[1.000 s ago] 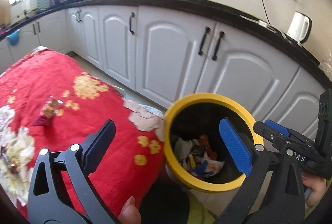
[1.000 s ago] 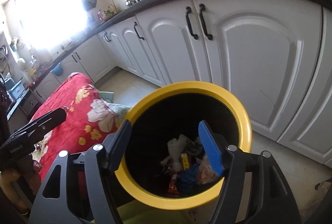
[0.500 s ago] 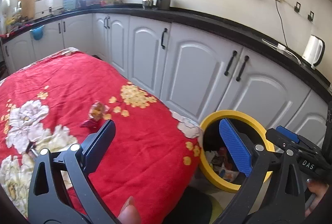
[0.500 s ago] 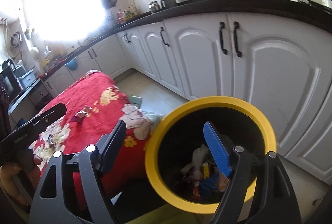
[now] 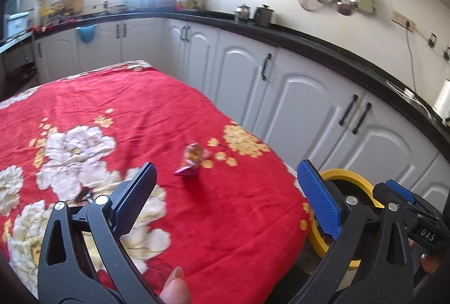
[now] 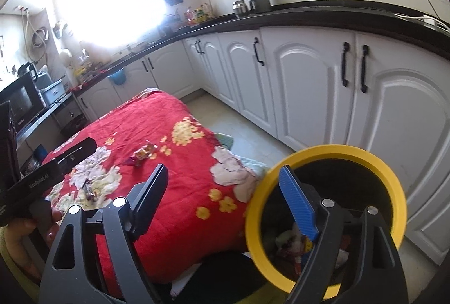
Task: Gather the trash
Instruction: 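Move both open tools back over the table toward the chocolate bar and clear wrapper, then grasp the ENERGY chocolate bar with the left tool while the right tool grasps the clear orange wrapper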
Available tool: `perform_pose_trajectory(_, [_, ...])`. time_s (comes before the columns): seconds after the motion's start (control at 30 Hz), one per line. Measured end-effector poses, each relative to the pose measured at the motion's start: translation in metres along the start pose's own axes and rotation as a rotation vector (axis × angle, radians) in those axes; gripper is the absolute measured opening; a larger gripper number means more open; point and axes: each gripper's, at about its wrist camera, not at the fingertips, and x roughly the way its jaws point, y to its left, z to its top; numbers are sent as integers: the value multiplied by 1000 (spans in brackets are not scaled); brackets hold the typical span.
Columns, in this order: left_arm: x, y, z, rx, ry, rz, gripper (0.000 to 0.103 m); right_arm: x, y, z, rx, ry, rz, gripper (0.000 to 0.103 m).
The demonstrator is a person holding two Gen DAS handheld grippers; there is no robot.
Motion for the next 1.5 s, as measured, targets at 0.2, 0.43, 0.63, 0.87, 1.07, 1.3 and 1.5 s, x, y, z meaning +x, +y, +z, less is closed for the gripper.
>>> perform_pose_trajectory(0.2, [-2,31,2,-65,0,63,92,22,29,12,-36,20,35,78])
perform_pose_trajectory(0.43, [-2,64,1,-123,12,119,92,49,61,23,-83,45,69,78])
perform_pose_trajectory(0.63, [1,92,-4,-172,33,166,92,75,83,27,-109,84,94,78])
perform_pose_trajectory(0.87, [13,122,-15,-228,90,225,92,107,108,30,-132,131,119,78])
perform_pose_trajectory(1.07, [25,150,-28,-307,154,257,92,139,123,34,-130,182,137,78])
perform_pose_trajectory(1.3, [35,159,-40,-364,197,220,88,180,137,34,-117,273,151,71])
perform_pose_trajectory(1.5, [41,158,-47,-371,220,196,65,217,142,26,-87,375,162,56])
